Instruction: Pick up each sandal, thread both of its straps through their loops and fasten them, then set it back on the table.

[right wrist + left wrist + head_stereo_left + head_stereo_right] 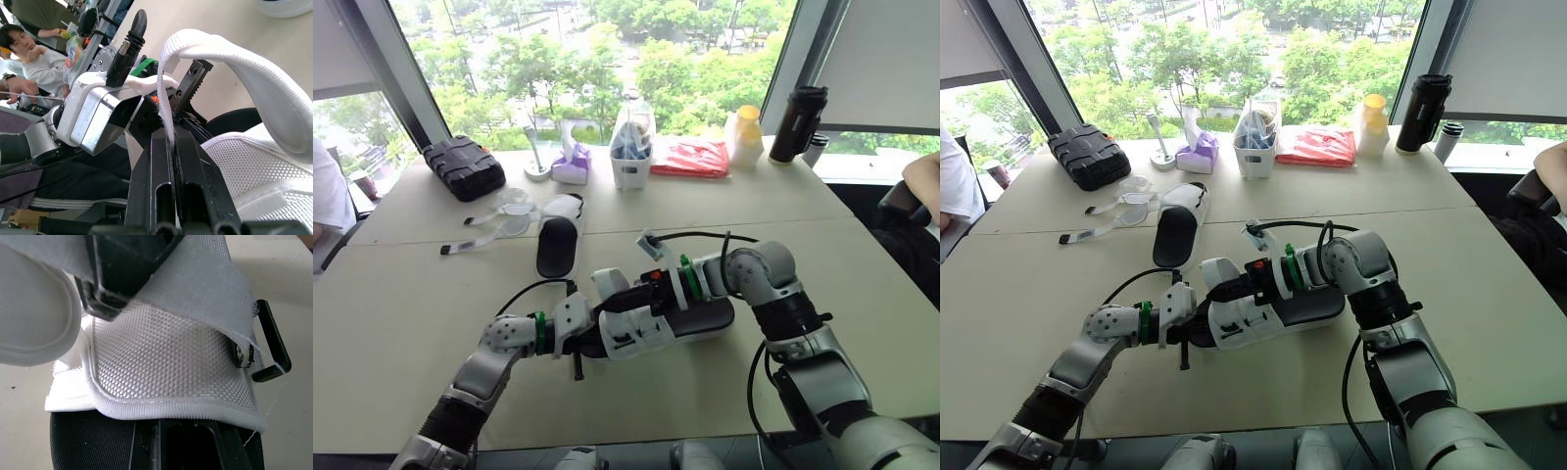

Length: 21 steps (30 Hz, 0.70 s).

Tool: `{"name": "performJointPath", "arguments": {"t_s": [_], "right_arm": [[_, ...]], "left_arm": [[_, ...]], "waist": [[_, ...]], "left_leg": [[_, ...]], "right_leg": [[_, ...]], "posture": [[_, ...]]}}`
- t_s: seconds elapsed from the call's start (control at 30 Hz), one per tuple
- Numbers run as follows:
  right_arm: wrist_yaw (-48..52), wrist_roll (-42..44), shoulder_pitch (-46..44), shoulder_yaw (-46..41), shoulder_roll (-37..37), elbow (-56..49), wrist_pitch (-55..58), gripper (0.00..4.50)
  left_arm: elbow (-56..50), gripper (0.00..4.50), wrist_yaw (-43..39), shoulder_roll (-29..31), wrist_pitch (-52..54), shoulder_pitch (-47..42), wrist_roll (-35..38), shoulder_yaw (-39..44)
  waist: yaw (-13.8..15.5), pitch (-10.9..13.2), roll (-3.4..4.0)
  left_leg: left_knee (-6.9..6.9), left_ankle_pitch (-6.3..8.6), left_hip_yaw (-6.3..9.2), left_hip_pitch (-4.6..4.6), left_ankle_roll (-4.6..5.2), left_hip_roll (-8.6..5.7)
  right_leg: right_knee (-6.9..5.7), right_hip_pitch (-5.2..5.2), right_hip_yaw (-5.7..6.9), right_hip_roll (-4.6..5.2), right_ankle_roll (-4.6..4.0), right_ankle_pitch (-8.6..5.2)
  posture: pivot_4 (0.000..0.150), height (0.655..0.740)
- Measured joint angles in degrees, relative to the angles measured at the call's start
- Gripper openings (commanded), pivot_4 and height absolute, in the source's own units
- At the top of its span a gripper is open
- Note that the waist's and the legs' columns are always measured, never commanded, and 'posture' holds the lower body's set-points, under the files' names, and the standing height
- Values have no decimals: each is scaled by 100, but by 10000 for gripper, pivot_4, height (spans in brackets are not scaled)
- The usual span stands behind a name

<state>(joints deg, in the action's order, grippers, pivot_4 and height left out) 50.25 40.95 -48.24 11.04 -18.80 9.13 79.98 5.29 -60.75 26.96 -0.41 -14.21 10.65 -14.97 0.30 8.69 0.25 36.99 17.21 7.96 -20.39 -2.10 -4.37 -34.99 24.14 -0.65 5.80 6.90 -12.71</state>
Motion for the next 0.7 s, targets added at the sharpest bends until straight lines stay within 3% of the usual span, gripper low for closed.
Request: {"name": "performJointPath", "arguments": {"t_s": [0.7], "right_arm": [[-273, 142, 16, -368, 167, -123, 474, 141]], "left_arm": [[0, 0, 1, -1, 0, 2, 0, 0]], "waist": [[0, 1, 1]], "left_leg": [[0, 0, 0, 0, 0, 0]], "right_leg": [[0, 1, 0, 0, 3, -2]], "posture": [[1500, 7400]]}}
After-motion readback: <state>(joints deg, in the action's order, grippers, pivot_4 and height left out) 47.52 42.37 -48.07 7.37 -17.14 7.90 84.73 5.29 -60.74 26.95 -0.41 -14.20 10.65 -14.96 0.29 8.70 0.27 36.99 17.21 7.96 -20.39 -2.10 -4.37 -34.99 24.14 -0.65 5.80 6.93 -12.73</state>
